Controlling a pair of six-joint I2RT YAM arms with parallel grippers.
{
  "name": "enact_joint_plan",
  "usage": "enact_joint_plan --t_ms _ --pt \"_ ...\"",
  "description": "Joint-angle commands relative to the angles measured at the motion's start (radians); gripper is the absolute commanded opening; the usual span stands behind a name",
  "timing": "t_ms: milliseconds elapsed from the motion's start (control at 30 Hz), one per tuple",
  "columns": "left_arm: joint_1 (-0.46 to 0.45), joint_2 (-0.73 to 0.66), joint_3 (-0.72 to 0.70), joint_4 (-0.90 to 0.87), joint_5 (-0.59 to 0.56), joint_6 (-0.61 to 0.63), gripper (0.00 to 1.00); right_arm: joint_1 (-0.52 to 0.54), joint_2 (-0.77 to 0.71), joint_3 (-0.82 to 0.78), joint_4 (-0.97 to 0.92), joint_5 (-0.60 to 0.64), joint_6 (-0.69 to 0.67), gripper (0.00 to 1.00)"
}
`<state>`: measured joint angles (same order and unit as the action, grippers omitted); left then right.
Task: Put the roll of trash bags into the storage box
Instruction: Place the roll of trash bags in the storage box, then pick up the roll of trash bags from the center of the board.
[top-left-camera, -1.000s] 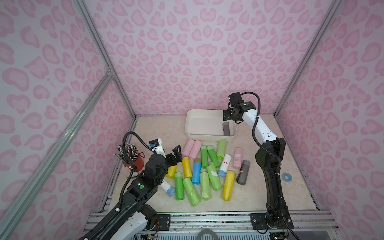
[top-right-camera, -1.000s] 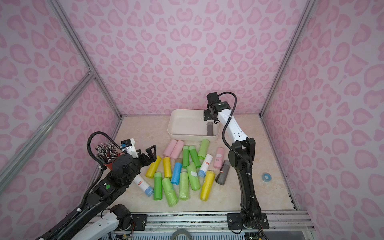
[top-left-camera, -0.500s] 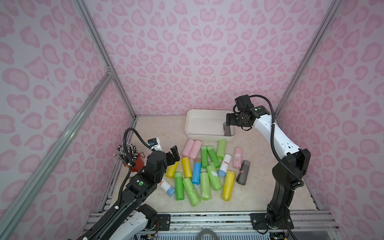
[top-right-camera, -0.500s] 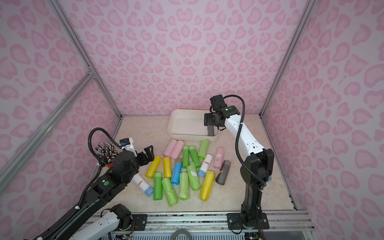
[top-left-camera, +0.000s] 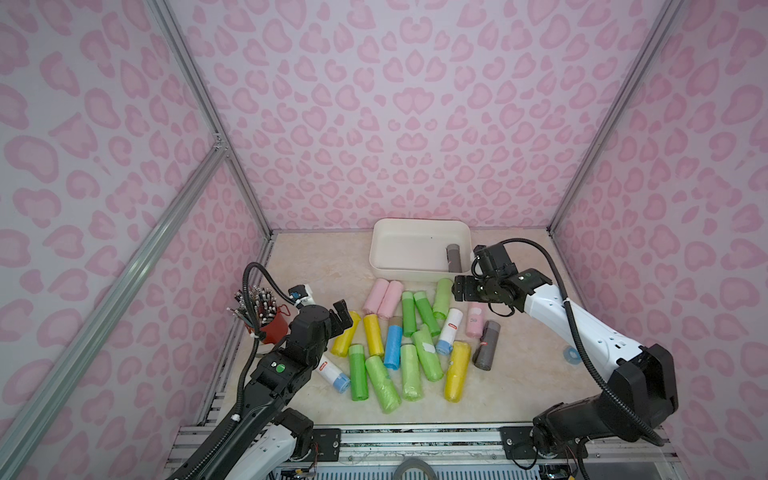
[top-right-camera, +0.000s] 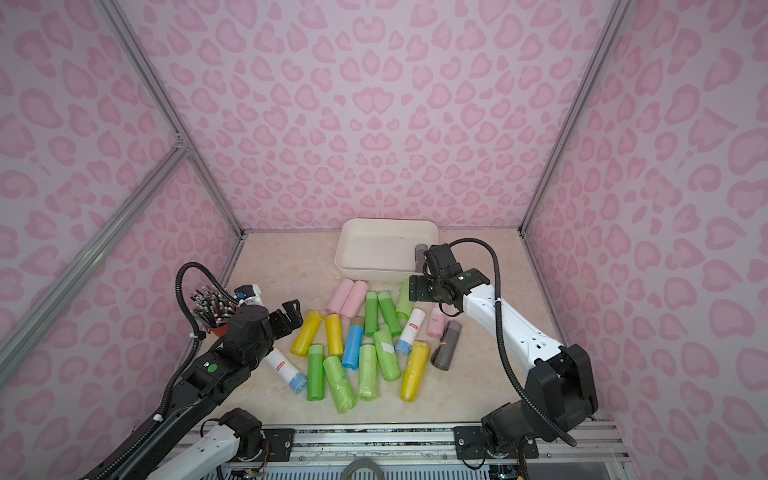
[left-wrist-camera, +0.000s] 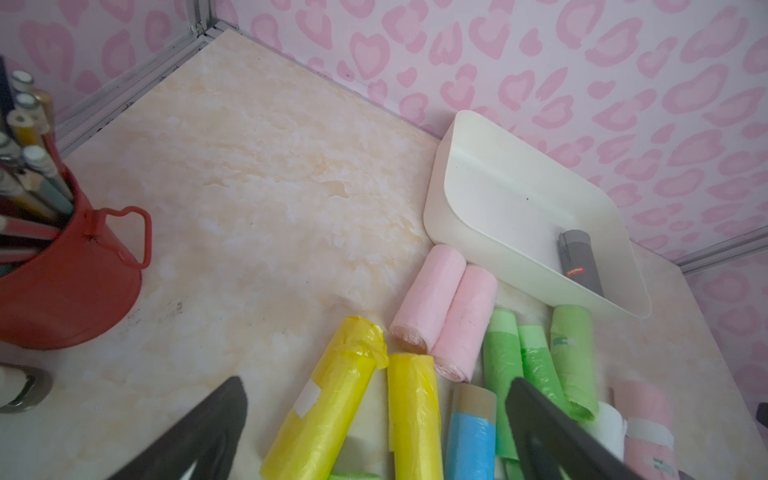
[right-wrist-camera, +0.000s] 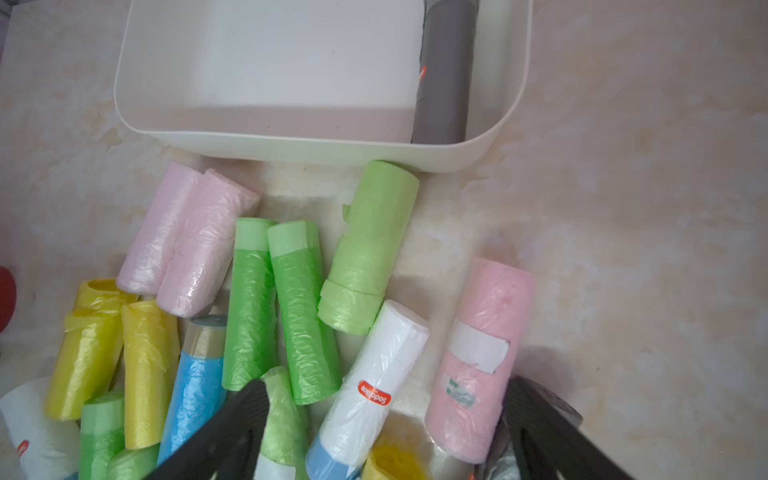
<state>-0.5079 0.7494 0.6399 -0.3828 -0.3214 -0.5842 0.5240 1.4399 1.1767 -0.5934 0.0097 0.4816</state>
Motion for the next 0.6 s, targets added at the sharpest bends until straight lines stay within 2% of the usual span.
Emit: enact_joint_plan --t_ms 0,400,567 --pt "0.002 0.020 0.001 -0.097 -0.007 -0.043 1.00 0.013 -0.027 -0.053 0.042 -0.026 0.009 0.90" --pt "-0.001 -0.020 -0.084 -0.185 0.048 -0.227 1.00 0.031 -0.071 -0.138 0.090 -0.118 0.009 0.90" --pt "-0.062 -0.022 -0.131 -0.167 0.045 -0.335 1.00 0.030 -0.069 -0.138 0.087 -0.145 -0.008 0.90"
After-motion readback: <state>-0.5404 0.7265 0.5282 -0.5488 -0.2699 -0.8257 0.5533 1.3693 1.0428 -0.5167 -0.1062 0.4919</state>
